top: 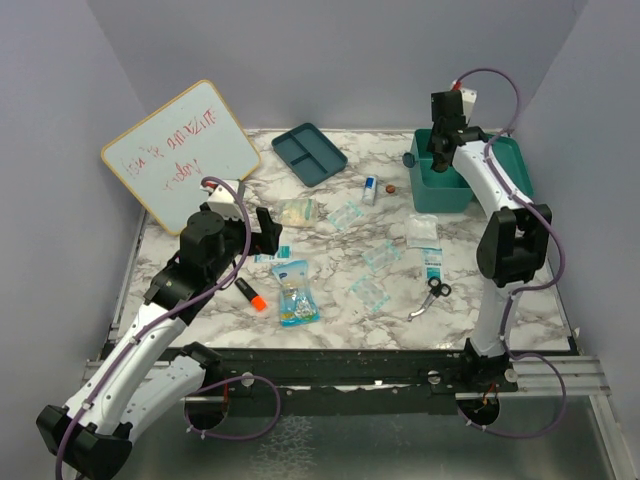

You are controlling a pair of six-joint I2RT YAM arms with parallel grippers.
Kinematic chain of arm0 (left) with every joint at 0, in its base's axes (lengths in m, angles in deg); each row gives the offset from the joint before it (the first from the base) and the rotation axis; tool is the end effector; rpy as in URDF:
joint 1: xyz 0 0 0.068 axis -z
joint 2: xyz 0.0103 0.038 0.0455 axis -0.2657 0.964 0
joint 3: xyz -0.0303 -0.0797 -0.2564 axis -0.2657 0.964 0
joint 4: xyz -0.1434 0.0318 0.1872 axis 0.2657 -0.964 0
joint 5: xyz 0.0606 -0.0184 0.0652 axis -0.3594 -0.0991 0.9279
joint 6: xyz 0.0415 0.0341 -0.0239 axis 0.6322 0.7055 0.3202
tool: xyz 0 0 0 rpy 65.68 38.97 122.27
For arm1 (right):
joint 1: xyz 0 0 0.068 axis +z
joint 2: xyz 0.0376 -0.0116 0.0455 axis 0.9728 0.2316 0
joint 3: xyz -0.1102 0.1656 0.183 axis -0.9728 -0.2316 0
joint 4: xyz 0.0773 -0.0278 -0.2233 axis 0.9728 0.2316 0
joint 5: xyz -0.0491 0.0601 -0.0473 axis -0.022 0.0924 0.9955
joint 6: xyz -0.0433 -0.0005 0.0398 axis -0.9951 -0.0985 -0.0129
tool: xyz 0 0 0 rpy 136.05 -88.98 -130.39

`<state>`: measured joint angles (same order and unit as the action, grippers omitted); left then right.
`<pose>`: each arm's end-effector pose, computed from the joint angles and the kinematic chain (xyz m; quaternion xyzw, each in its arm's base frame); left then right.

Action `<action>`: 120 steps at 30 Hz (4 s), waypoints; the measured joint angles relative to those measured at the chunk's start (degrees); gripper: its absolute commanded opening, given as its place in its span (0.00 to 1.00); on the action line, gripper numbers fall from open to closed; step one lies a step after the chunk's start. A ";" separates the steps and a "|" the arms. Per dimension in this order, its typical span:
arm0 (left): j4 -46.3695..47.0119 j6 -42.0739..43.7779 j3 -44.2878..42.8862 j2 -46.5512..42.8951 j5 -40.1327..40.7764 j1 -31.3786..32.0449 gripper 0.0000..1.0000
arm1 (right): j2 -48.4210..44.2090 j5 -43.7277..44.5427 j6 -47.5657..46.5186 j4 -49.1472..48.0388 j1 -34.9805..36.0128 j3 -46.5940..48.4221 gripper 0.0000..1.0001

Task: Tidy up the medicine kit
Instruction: Place the pill bottle in the medicine box.

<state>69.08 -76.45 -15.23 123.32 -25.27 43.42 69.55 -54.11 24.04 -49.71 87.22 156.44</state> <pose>0.1458 -0.0729 0.3275 0.0526 0.8023 -0.1883 0.5639 0.4358 0.0611 0.3164 0.1620 0.8631 -0.1066 0.4663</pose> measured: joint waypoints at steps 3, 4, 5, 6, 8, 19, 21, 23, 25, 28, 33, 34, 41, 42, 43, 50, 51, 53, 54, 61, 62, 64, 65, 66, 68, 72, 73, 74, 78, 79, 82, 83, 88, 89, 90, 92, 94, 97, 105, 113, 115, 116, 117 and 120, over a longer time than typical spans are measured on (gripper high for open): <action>-0.02 0.02 0.00 0.00 -0.02 0.11 0.99 | 2.32 -1.70 0.17 0.09 -0.68 -0.28 0.01; 0.00 0.02 0.00 0.00 -0.04 0.15 0.99 | 2.89 -2.25 0.22 0.04 -1.01 -0.28 0.01; 0.00 0.04 0.00 0.00 -0.07 0.22 0.99 | 3.45 -2.91 0.33 0.00 -1.16 -0.26 0.01; 0.00 0.04 0.00 0.00 -0.07 0.22 0.99 | 4.00 -3.69 0.55 0.07 -1.40 -0.11 0.01; 0.00 0.09 0.00 0.00 -0.07 0.24 0.99 | 5.40 -4.92 0.96 0.33 -2.14 0.96 0.01; 0.00 0.24 0.00 -0.31 -0.09 0.24 0.99 | 6.49 -11.56 0.24 -9.07 -5.44 -3.96 0.01; 0.00 0.26 0.00 -0.31 -0.09 0.24 0.99 | 6.49 -12.90 -0.31 -13.03 -5.49 -5.95 0.01; 0.00 0.28 0.00 -0.31 -0.09 0.26 0.99 | 6.49 -14.25 -1.07 -16.61 -5.51 -8.46 0.01; 0.00 0.39 0.02 -0.31 -0.09 0.26 0.99 | 6.49 -15.10 -1.66 -19.61 -5.62 -10.75 0.08; 0.00 0.44 0.04 -0.31 -0.09 0.26 0.99 | 6.49 -15.87 -2.60 -21.70 -5.70 -11.26 0.20; 0.00 0.46 0.20 -0.31 -0.09 0.26 0.99 | 6.32 -15.78 -3.02 -22.38 -5.70 -12.13 0.42; -0.02 0.46 0.22 -0.31 -0.09 0.26 0.99 | 6.12 -15.74 -3.02 -22.27 -5.70 -12.31 0.46; 0.00 0.61 0.22 -0.31 -0.09 0.26 0.99 | 5.64 -14.67 -3.17 -16.83 -5.75 -12.87 0.62; 0.00 0.63 0.22 -0.31 -0.09 0.26 0.99 | 5.51 -14.49 -3.21 -16.00 -5.75 -12.87 0.62; 0.00 0.63 0.22 -0.28 -0.09 0.26 0.99 | 5.20 -14.38 -3.37 -15.06 -5.75 -12.87 0.62; 0.00 0.63 0.22 -0.07 -0.09 0.26 0.99 | 1.95 -13.92 -4.66 -11.98 -5.70 -11.15 0.56; 0.00 0.63 0.22 0.04 -0.09 0.26 0.99 | 1.79 -13.86 -4.94 -11.93 -5.73 -10.08 0.55; 0.00 0.63 0.22 0.26 -0.09 0.26 0.99 | 1.75 -13.86 -5.25 -11.96 -5.75 -8.20 0.52; 0.00 0.63 0.24 0.42 -0.09 0.26 0.99 | 1.77 -13.84 -5.40 -11.82 -5.75 -7.10 0.50; -0.02 0.63 0.24 0.85 -0.11 0.26 0.99 | 4.26 -13.86 -6.01 -11.96 -5.75 -0.59 0.41; 0.00 0.63 0.24 0.90 -0.11 0.26 0.99 | 4.98 -13.86 -6.01 -11.98 -5.75 0.09 0.41; 0.00 0.63 0.24 1.01 -0.11 0.26 0.99 | 6.43 -13.88 -6.03 -11.93 -5.75 1.20 0.41; 0.00 0.63 0.26 1.05 -0.11 0.26 0.99 | 7.28 -13.92 -6.03 -11.80 -5.75 1.84 0.40; 0.00 0.63 0.26 1.11 -0.11 0.26 0.99 | 8.17 -13.99 -6.03 -11.76 -5.75 2.58 0.40; 0.00 0.63 0.26 1.22 -0.11 0.26 0.99 | 9.86 -14.16 -6.05 -11.65 -5.75 3.98 0.41; 0.00 0.63 0.26 1.38 -0.11 0.26 0.99 | 12.79 -14.34 -6.27 -11.52 -5.75 6.58 0.42; 0.00 0.63 0.26 1.40 -0.11 0.26 0.99 | 13.33 -14.38 -6.43 -11.45 -5.75 7.13 0.42; 0.00 0.63 0.26 1.42 -0.11 0.26 0.99 | 13.84 -14.43 -6.58 -11.43 -5.75 7.63 0.42; 0.00 0.63 0.26 1.44 -0.11 0.26 0.99 | 15.72 -14.47 -7.37 -11.17 -5.75 9.86 0.40; 0.00 0.63 0.28 1.44 -0.11 0.26 0.99 | 16.04 -14.47 -7.54 -11.17 -5.75 10.12 0.40; 0.00 0.63 0.31 1.44 -0.11 0.26 0.99 | 16.65 -14.47 -7.96 -11.08 -5.77 10.16 0.38; 0.00 0.63 0.31 1.44 -0.11 0.26 0.99 | 16.83 -14.47 -8.09 -11.04 -5.77 10.14 0.38; -0.02 0.63 0.31 1.55 -0.11 0.26 0.99 | 17.07 -14.51 -8.61 -11.02 -5.81 10.14 0.34; 0.00 0.63 0.31 1.55 -0.11 0.26 0.99 | 17.07 -14.53 -8.63 -10.99 -5.84 10.14 0.33; 0.00 0.63 0.31 1.53 -0.11 0.26 0.99 | 17.07 -14.56 -8.68 -11.02 -5.84 10.14 0.32; 0.00 0.63 0.31 1.55 -0.11 0.26 0.99 | 17.07 -14.71 -8.81 -11.06 -5.84 9.79 0.31; 0.00 0.63 0.31 1.53 -0.11 0.26 0.99 | 17.07 -14.78 -8.98 -11.10 -5.84 8.96 0.31; 0.00 0.63 0.31 1.53 -0.11 0.26 0.99 | 16.92 -14.84 -9.09 -11.76 -5.84 8.33 0.30; 0.00 0.66 0.31 1.53 -0.13 0.26 0.99 | 14.75 -14.95 -9.46 -12.35 -5.84 5.27 0.29; 0.00 0.63 0.31 1.53 -0.13 0.26 0.99 | 7.91 -14.93 -8.96 -13.33 -5.84 -4.55 0.27; 0.00 0.63 0.31 1.53 -0.13 0.26 0.99 | 6.14 -14.88 -8.83 -13.22 -5.84 -7.17 0.27; 0.00 0.66 0.31 1.53 -0.13 0.26 0.99 | 5.40 -14.84 -8.76 -13.20 -5.86 -8.28 0.28; 0.00 0.63 0.31 1.53 -0.13 0.26 0.99 | 4.70 -14.82 -8.68 -13.14 -5.86 -9.46 0.28; 0.00 0.63 0.31 1.53 -0.13 0.26 0.99 | 3.74 -14.78 -8.48 -12.04 -5.86 -10.54 0.29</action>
<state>69.08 -75.82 -14.92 124.85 -25.40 43.68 73.29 -68.88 15.56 -61.75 81.36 145.90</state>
